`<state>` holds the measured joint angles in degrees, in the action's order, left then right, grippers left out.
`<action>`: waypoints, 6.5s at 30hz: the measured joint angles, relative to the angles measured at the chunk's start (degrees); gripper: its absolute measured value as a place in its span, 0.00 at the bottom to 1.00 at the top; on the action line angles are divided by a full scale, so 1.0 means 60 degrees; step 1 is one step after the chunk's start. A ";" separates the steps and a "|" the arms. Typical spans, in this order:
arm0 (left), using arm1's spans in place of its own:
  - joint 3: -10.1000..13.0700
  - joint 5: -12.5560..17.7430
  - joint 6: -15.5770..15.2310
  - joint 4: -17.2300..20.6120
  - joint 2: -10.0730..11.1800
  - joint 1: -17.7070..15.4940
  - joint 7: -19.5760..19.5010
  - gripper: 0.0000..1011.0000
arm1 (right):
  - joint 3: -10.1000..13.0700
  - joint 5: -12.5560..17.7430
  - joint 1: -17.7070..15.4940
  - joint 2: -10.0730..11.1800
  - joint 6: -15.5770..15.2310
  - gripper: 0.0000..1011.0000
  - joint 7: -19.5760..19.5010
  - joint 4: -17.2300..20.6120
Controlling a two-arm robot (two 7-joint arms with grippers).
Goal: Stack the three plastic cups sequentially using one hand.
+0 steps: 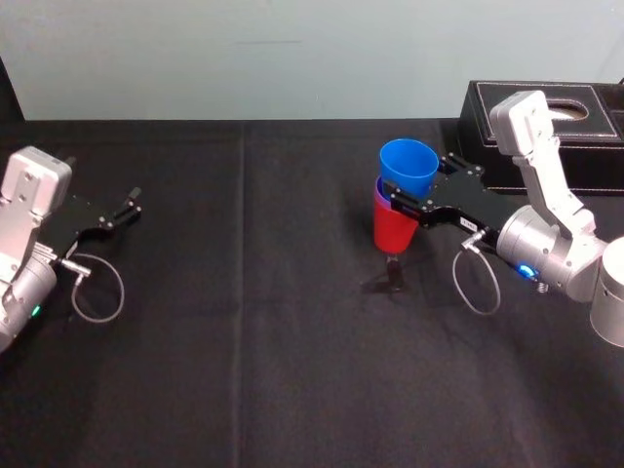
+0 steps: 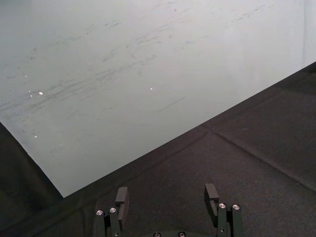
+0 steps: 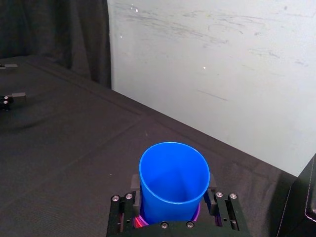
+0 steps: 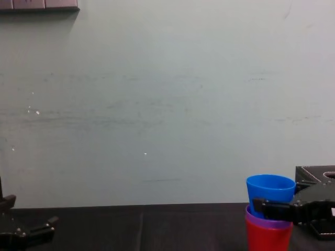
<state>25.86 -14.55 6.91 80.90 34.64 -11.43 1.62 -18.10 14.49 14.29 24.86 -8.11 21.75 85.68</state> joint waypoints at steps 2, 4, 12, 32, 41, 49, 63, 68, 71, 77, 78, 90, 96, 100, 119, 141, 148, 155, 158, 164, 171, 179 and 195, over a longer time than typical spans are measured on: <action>0.0000 0.0000 0.0000 0.0000 0.0000 0.0000 0.0000 0.99 | 0.0000 0.0001 0.0000 0.0001 -0.0003 0.74 -0.0001 0.0007; 0.0000 0.0000 0.0000 0.0000 0.0000 0.0000 0.0000 0.99 | 0.0001 0.0003 0.0000 0.0003 -0.0007 0.74 -0.0002 0.0017; 0.0000 0.0000 0.0000 0.0000 0.0000 0.0000 0.0000 0.99 | 0.0009 0.0007 -0.0006 0.0009 -0.0017 0.89 -0.0006 0.0036; 0.0000 0.0000 0.0000 0.0000 0.0000 0.0000 0.0000 0.99 | 0.0231 -0.0094 -0.0456 0.0156 0.0556 0.99 -0.0151 0.0575; 0.0000 0.0000 0.0000 0.0000 0.0000 0.0000 0.0000 0.99 | 0.1024 -0.0040 -0.1559 0.0250 0.1163 0.99 -0.0630 0.1444; 0.0000 0.0000 0.0000 0.0001 0.0000 0.0000 0.0000 0.99 | 0.1570 -0.0299 -0.2549 0.0042 0.1636 0.99 -0.1269 0.1689; 0.0000 0.0000 0.0000 0.0000 0.0000 0.0000 0.0000 0.99 | 0.1776 -0.1447 -0.2516 -0.1061 0.2823 0.99 -0.2572 -0.0105; 0.0000 0.0000 0.0000 0.0001 0.0000 -0.0001 0.0000 0.99 | 0.1762 -0.1790 -0.2326 -0.1179 0.3276 0.99 -0.2614 -0.0598; 0.0000 0.0000 0.0000 0.0000 0.0000 0.0000 0.0000 0.99 | 0.1760 -0.1782 -0.2333 -0.1177 0.3270 0.99 -0.2615 -0.0577; 0.0000 0.0000 -0.0001 0.0000 0.0000 0.0000 0.0000 0.99 | 0.1759 -0.1753 -0.2349 -0.1173 0.3216 0.99 -0.2619 -0.0534; 0.0000 0.0000 -0.0001 0.0000 0.0000 0.0000 0.0000 0.99 | 0.1759 -0.1753 -0.2349 -0.1173 0.3216 0.99 -0.2619 -0.0534; 0.0000 0.0000 0.0000 0.0000 0.0000 0.0000 0.0000 0.99 | 0.1759 -0.1712 -0.2366 -0.1163 0.3155 0.99 -0.2624 -0.0493; 0.0000 0.0000 0.0000 0.0000 0.0000 0.0000 0.0000 0.99 | 0.1759 -0.1705 -0.2369 -0.1161 0.3142 0.99 -0.2624 -0.0482; 0.0000 0.0000 -0.0001 0.0000 0.0000 0.0000 0.0000 0.99 | 0.1759 -0.1700 -0.2374 -0.1161 0.3137 0.99 -0.2624 -0.0478; 0.0000 0.0000 0.0000 0.0000 0.0000 0.0000 0.0000 0.99 | 0.1759 -0.1689 -0.2377 -0.1161 0.3126 0.99 -0.2624 -0.0467; 0.0000 0.0000 0.0000 0.0000 0.0000 0.0000 0.0000 0.99 | 0.1759 -0.1691 -0.2377 -0.1161 0.3126 0.99 -0.2623 -0.0466; 0.0000 0.0000 0.0000 0.0000 0.0000 0.0000 0.0000 0.99 | 0.1759 -0.1691 -0.2377 -0.1161 0.3126 0.99 -0.2623 -0.0466; 0.0000 0.0000 0.0000 0.0000 0.0000 0.0000 0.0000 0.99 | 0.1759 -0.1691 -0.2377 -0.1161 0.3126 0.99 -0.2623 -0.0466; 0.0000 0.0000 -0.0001 0.0000 0.0000 0.0000 0.0000 0.99 | 0.1759 -0.1691 -0.2377 -0.1161 0.3126 0.99 -0.2623 -0.0466; 0.0000 0.0000 0.0000 0.0000 0.0000 -0.0001 0.0000 0.99 | 0.1759 -0.1691 -0.2377 -0.1161 0.3126 0.99 -0.2623 -0.0466; 0.0000 0.0000 -0.0001 0.0000 0.0000 0.0000 0.0000 0.99 | 0.1759 -0.1691 -0.2377 -0.1161 0.3126 0.99 -0.2623 -0.0466; 0.0000 0.0000 0.0000 0.0000 0.0000 0.0000 0.0000 0.99 | 0.1759 -0.1691 -0.2377 -0.1161 0.3126 0.99 -0.2623 -0.0466; 0.0000 0.0000 0.0000 0.0000 0.0000 -0.0001 0.0000 0.99 | 0.1759 -0.1690 -0.2377 -0.1161 0.3126 0.99 -0.2623 -0.0466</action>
<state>25.86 -14.55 6.90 80.90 34.65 -11.43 1.62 -7.55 4.35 0.03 17.90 10.64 6.01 82.88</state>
